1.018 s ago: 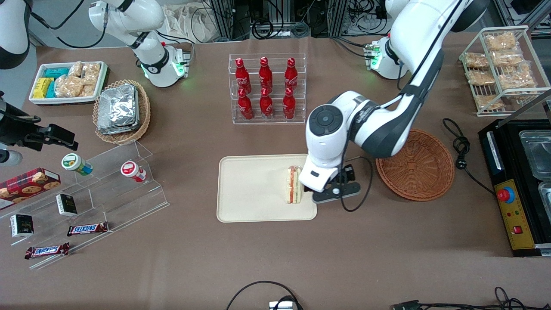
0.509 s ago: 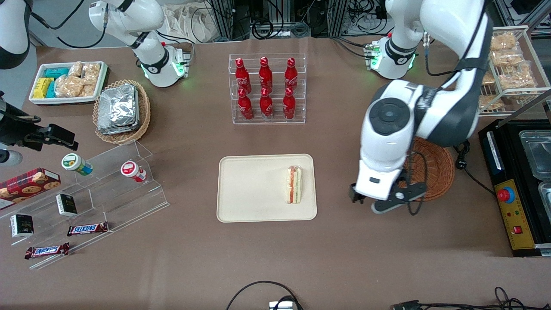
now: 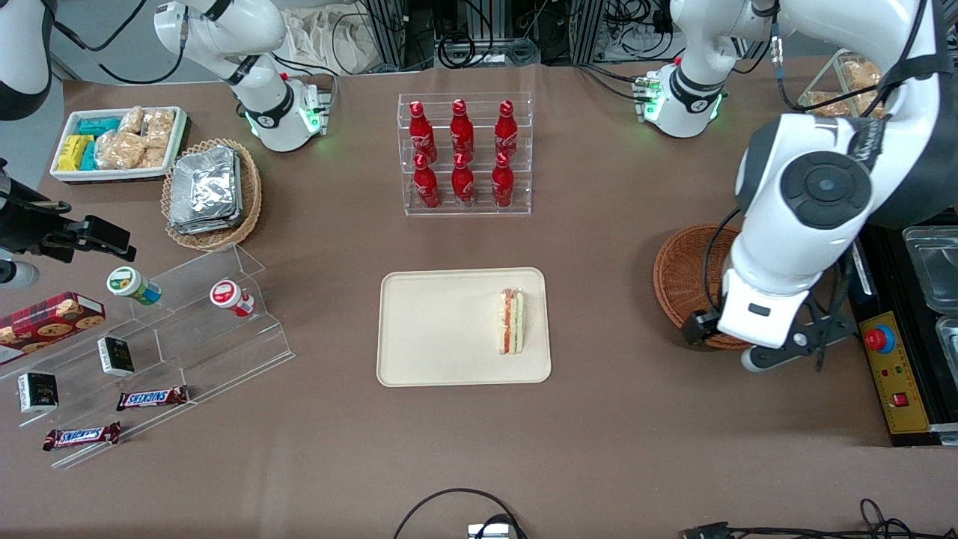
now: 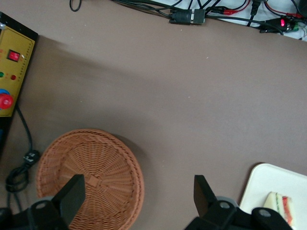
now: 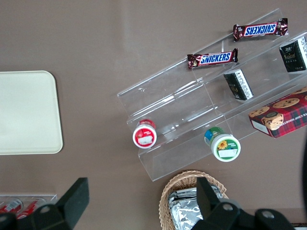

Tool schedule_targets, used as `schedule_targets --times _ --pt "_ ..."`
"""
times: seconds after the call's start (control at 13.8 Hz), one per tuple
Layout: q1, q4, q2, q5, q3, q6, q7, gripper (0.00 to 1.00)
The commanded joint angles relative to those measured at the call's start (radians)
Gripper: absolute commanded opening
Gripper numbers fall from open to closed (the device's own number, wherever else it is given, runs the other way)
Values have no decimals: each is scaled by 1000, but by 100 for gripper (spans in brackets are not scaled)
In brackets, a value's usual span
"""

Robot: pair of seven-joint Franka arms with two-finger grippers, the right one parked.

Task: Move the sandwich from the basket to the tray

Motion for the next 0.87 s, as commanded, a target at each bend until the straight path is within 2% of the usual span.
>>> schedule_targets --times 0.0,0.22,0.44,0.65,0.8 --pt "-8 -37 -64 -58 63 -32 128 100" --pt "-8 -120 -141 -62 125 -26 231 100" --pt "-7 -143 -184 -62 171 -34 323 100" --pt "-5 -180 -229 -60 179 -32 342 100" --pt "96 -182 -244 -77 139 -42 412 100"
